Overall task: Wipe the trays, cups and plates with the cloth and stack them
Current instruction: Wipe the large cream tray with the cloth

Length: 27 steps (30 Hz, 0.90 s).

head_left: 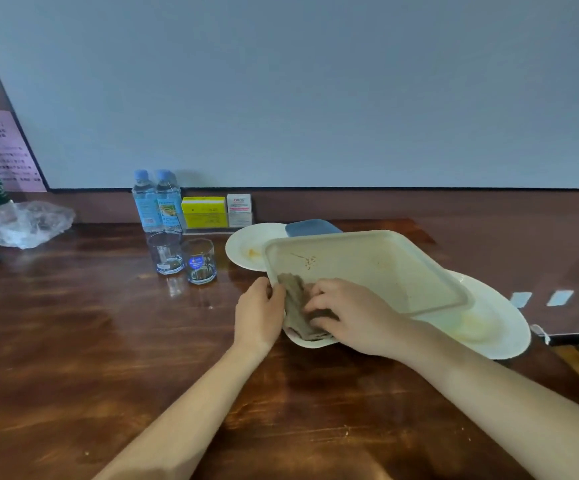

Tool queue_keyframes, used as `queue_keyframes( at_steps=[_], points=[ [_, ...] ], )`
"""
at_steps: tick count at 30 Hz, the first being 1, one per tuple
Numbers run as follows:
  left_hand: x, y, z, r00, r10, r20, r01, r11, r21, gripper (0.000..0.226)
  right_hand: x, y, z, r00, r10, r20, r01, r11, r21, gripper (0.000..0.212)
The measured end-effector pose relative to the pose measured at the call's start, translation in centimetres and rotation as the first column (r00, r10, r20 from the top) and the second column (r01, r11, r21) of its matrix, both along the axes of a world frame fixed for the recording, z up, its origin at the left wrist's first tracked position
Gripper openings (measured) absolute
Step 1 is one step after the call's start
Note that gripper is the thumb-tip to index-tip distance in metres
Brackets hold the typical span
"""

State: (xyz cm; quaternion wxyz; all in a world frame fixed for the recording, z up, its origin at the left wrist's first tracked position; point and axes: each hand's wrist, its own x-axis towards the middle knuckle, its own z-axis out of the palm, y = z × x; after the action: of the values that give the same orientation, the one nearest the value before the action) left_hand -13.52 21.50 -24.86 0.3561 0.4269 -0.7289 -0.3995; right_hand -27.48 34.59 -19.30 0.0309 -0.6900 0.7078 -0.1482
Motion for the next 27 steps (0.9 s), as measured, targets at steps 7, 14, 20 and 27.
queue_keyframes(
  at_steps=[7,14,20,27],
  points=[
    [0.6,-0.3,-1.6,0.992,-0.021,-0.124,0.018,1.0,-0.025,0.038,-1.0,-5.5,-0.7,0.999,-0.001,-0.041,-0.003,0.996,-0.089,0.043],
    [1.1,-0.9,-1.7,0.978,-0.055,-0.201,0.044,0.997,-0.061,0.037,-2.0,-10.6,-0.5,0.999,-0.047,-0.013,0.044,0.982,-0.184,0.045],
    [1.6,-0.7,-1.6,0.976,-0.061,-0.21,0.051,0.997,-0.056,0.036,-0.8,-4.9,-2.2,0.99,0.098,-0.101,-0.114,0.981,-0.158,0.033],
    [1.1,-0.9,-1.6,0.986,-0.043,-0.16,0.034,0.998,-0.059,0.033,-0.3,-4.8,-2.3,0.978,0.118,-0.17,-0.15,0.97,-0.19,0.032]
  ],
)
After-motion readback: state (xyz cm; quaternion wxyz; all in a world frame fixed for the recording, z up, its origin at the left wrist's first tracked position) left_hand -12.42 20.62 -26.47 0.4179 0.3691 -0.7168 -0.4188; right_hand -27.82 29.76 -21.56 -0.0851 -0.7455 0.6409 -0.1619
